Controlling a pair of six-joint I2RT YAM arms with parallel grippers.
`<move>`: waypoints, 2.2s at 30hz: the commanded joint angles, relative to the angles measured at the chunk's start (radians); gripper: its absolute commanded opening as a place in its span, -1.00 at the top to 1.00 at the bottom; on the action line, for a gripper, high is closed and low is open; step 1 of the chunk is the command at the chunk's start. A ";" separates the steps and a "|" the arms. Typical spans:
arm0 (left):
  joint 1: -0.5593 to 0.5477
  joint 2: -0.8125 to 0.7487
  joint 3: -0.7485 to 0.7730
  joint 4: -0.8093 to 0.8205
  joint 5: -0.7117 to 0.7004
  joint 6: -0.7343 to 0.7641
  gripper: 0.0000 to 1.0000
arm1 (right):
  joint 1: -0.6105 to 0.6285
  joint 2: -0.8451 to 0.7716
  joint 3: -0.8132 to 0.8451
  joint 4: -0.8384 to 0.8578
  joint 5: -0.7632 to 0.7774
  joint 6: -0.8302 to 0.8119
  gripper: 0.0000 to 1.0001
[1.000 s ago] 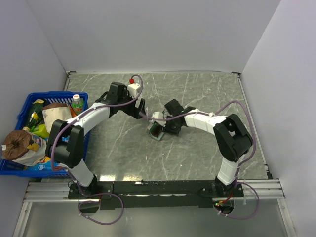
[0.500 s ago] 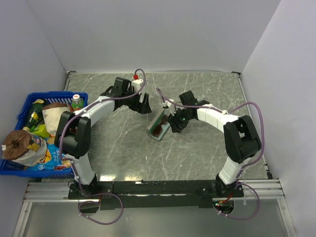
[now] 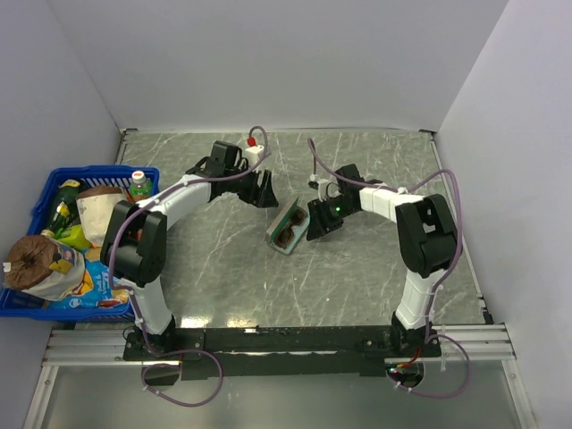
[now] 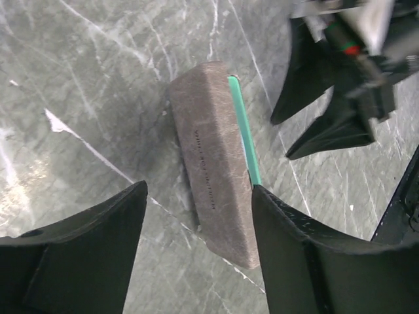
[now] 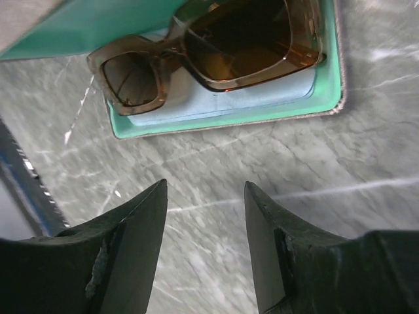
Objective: Organize the sunglasses
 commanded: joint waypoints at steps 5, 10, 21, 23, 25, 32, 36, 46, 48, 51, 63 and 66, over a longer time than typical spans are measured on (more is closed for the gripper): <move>-0.038 0.003 0.001 0.001 0.017 0.003 -0.32 | -0.020 0.060 0.006 0.097 -0.150 0.184 -0.04; -0.043 0.012 0.000 -0.002 0.022 -0.003 -0.21 | -0.023 0.069 -0.031 0.159 -0.164 0.263 0.02; -0.057 0.020 -0.006 0.000 -0.001 -0.009 -0.14 | -0.033 0.111 -0.052 0.189 -0.144 0.316 0.35; -0.060 0.023 -0.006 0.001 -0.003 -0.011 -0.10 | -0.031 0.115 -0.055 0.194 -0.140 0.318 0.38; -0.064 0.021 -0.009 0.003 -0.009 -0.009 0.05 | -0.033 0.119 -0.052 0.197 -0.140 0.322 0.39; -0.070 0.026 -0.006 -0.005 -0.012 -0.004 0.28 | -0.031 0.119 -0.029 0.186 -0.117 0.341 0.42; -0.077 0.026 -0.011 -0.010 -0.010 0.002 0.28 | -0.033 0.123 -0.034 0.191 -0.109 0.344 0.44; -0.093 0.053 -0.011 -0.019 -0.018 0.008 0.30 | -0.033 0.143 -0.023 0.196 -0.129 0.336 0.44; -0.095 0.055 -0.009 -0.020 -0.016 0.009 0.36 | -0.033 0.142 -0.022 0.197 -0.134 0.333 0.44; -0.098 0.055 -0.011 -0.014 -0.016 0.008 0.44 | -0.034 0.146 -0.022 0.199 -0.128 0.333 0.44; -0.104 0.057 -0.014 -0.016 -0.004 0.008 0.55 | -0.036 0.145 -0.025 0.219 -0.103 0.336 0.48; -0.107 0.057 -0.015 -0.014 -0.004 0.008 0.56 | -0.036 0.148 -0.023 0.219 -0.098 0.335 0.50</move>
